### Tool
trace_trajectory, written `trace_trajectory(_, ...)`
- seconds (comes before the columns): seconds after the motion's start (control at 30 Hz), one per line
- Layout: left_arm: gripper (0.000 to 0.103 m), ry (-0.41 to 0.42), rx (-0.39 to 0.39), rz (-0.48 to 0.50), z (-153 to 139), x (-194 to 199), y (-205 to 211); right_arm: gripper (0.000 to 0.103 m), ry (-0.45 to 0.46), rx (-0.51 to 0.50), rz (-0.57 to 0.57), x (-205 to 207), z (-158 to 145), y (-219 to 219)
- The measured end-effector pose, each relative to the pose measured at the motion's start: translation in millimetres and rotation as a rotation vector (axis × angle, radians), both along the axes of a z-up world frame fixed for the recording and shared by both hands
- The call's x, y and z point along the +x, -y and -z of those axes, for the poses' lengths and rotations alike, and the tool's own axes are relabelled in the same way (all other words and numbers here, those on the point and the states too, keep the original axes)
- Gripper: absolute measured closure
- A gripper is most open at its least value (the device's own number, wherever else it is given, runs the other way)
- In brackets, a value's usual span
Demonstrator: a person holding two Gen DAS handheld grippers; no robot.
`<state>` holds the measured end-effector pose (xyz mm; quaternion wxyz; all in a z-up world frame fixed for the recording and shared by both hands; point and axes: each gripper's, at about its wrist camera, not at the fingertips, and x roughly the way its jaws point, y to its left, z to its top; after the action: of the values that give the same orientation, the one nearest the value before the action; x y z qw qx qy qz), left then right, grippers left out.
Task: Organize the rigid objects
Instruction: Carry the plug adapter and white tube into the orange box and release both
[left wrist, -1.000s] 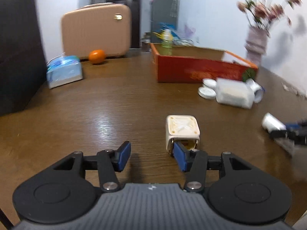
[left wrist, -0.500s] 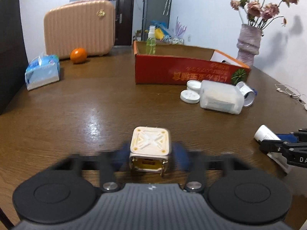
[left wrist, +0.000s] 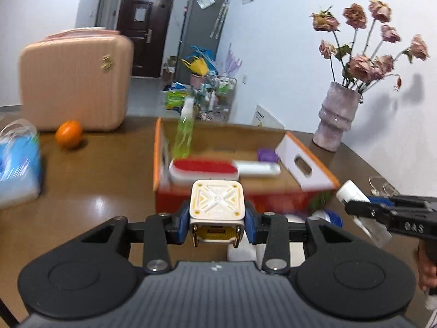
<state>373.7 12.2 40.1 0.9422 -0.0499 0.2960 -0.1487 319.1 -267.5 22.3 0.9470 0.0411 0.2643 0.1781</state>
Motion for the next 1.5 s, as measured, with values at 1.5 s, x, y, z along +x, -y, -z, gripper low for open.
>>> trace_trajectory(1.5,0.025,0.161,0.224,-0.112,-58.5,-63.1,-3.3,0.052,0.026,-0.168,0.061,38.0,-84.8,10.3)
